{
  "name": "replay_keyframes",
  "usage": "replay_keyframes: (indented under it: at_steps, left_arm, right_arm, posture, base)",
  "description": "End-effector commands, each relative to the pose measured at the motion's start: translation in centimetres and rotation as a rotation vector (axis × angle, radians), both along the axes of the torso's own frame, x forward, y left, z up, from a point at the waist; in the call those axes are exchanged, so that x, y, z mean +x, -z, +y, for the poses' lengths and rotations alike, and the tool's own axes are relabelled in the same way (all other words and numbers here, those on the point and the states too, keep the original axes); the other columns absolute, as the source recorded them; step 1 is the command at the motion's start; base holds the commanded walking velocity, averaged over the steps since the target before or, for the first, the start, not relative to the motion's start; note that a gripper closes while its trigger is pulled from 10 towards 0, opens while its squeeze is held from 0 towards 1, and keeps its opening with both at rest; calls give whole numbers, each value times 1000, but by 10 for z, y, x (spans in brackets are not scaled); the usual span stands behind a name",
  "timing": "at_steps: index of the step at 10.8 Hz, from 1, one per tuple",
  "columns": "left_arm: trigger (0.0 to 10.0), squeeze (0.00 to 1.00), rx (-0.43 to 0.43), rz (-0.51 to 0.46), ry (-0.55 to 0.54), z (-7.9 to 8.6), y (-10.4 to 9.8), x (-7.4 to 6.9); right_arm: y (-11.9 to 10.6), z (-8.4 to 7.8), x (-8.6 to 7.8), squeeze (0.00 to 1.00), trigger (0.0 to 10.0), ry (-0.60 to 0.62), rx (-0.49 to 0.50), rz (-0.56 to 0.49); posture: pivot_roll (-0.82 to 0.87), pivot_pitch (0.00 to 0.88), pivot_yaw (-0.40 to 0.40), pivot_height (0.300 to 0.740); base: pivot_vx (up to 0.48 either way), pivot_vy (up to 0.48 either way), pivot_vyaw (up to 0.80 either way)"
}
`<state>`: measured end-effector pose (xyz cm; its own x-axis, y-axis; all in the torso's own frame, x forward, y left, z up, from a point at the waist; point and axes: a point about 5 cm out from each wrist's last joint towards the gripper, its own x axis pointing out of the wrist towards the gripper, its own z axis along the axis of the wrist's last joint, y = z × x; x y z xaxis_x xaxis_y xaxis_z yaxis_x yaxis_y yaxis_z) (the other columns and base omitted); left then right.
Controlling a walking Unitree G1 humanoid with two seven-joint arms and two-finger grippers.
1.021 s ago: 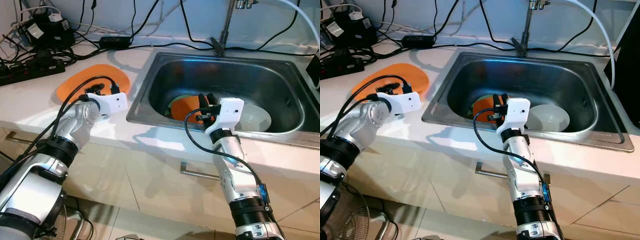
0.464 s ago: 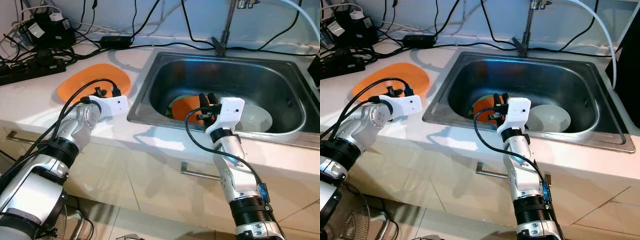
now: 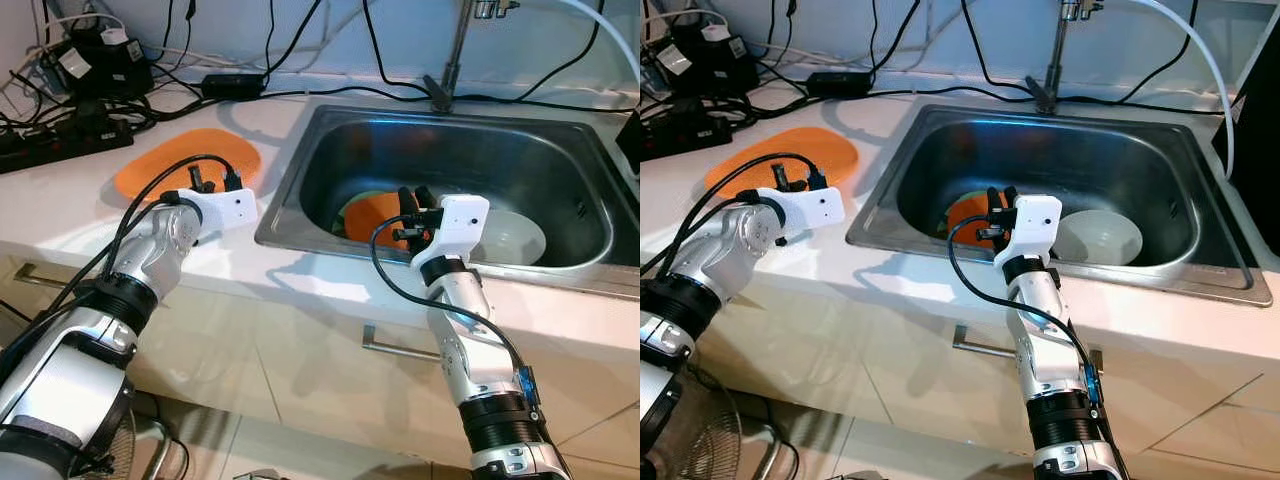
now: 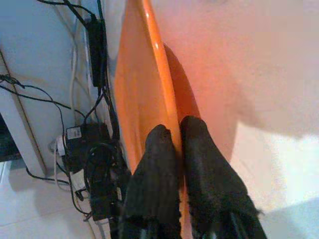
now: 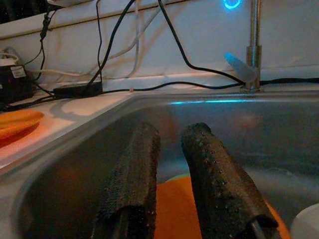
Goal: Kitchen organization
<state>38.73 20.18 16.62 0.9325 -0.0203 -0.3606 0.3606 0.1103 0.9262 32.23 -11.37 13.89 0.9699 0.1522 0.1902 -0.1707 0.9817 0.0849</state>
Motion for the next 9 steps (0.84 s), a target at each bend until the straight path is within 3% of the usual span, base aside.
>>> replay_keyframes:
  at_steps: [1,5,6,7,8,9]
  left_arm:
    - [0,0,-11,75,-3,1,17,-5]
    - [0,0,1,62,5,0,15,-5]
    - [0,0,15,-17,22,-2,4,-1]
    - [0,0,27,-174,101,-15,-19,4]
    - [3451,0,27,-289,171,-27,-37,5]
    - [10000,0,-6,-348,215,-39,-46,4]
  right_arm:
    - [-1,1,2,0,10000,-5,9,11]
    - [0,1,2,0,10000,-3,10,16]
    - [0,1,2,0,10000,-1,10,17]
    - [-1,1,2,0,10000,1,10,18]
    - [-4,0,4,0,10000,8,32,18]
    - [-6,-1,6,0,10000,13,37,14]
  posture:
    - [77,0,44,740]
    - [78,0,44,740]
    - [76,0,45,740]
    - [76,0,44,740]
    - [76,0,43,740]
    - [77,0,43,740]
  base:
    - [0,0,0]
    - [0,0,0]
    - [0,0,0]
    - [0,0,0]
    - [0,0,0]
    - [0,0,0]
